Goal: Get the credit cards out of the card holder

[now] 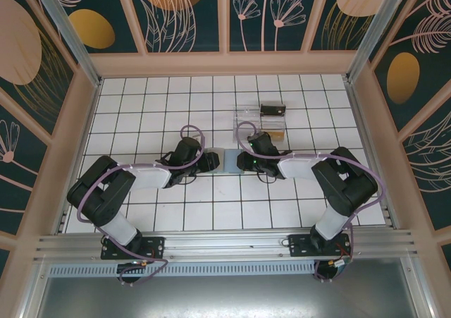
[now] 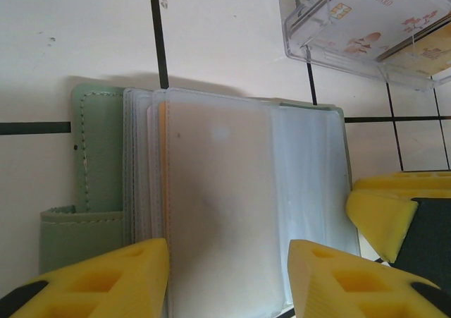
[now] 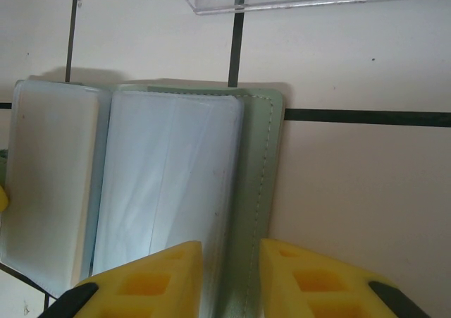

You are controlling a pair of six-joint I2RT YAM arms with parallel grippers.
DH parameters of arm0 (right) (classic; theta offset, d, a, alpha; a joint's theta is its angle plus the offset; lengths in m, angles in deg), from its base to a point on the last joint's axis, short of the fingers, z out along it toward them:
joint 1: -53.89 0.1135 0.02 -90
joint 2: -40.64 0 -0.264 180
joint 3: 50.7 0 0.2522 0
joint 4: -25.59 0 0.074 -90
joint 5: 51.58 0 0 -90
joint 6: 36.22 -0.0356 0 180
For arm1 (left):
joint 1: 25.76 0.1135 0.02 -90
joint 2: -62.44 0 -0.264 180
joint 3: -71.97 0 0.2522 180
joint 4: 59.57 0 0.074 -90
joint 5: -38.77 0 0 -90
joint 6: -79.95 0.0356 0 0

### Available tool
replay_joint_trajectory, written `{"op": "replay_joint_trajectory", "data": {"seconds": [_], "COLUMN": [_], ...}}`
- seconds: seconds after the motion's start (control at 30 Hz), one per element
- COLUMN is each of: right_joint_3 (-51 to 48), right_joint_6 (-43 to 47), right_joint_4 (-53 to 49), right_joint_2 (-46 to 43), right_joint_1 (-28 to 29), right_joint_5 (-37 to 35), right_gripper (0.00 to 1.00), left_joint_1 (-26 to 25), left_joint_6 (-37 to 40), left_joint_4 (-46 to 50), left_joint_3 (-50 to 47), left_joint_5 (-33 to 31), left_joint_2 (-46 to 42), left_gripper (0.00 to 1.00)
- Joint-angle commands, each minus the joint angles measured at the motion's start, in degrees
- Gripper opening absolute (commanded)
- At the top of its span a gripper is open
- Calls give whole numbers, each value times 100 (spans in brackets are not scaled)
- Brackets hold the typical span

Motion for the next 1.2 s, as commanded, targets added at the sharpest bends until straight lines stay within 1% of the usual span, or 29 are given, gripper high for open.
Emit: {"op": "replay_joint_trajectory", "data": {"seconds": [0.0, 0.17, 0.3, 0.4, 0.67, 0.7, 0.77, 0.8, 0.83, 0.87, 0.97, 1.17], "right_joint_3": [-21, -12, -21, -31, -21, -21, -26, -15, -13, -17, -6, 1], "right_joint_6": [-86, -92, -111, -120, -112, -114, -116, -112, -112, -112, -112, -120], "right_joint_4": [15, 43, 60, 79, 76, 69, 73, 63, 62, 60, 60, 59], "right_joint_2": [85, 107, 138, 141, 160, 175, 173, 175, 169, 172, 177, 200], "right_joint_1": [12, 12, 8, 10, 12, 11, 12, 9, 12, 12, 12, 8], "right_joint_5": [29, 81, 119, 128, 137, 137, 146, 145, 145, 145, 154, 154], "right_gripper": [30, 29, 29, 29, 29, 29, 29, 29, 29, 29, 29, 29], "left_joint_1": [54, 58, 56, 51, 50, 50, 54, 52, 58, 53, 51, 39], "left_joint_6": [-38, -29, -70, -91, -24, -12, 37, 35, 48, 60, 25, -253], "left_joint_4": [254, 230, -38, -163, -267, -267, -291, -321, -333, -337, -532, -1230], "left_joint_3": [136, 181, 163, 155, 141, 145, 150, 154, 163, 179, 174, 131], "left_joint_5": [-47, 108, 457, 640, 849, 864, 933, 1008, 1062, 1126, 1394, 1956], "left_joint_2": [118, 210, 277, 316, 242, 217, 168, 150, 145, 145, 166, 269], "left_gripper": [50, 51, 58, 61, 72, 78, 83, 88, 97, 99, 99, 95]}}
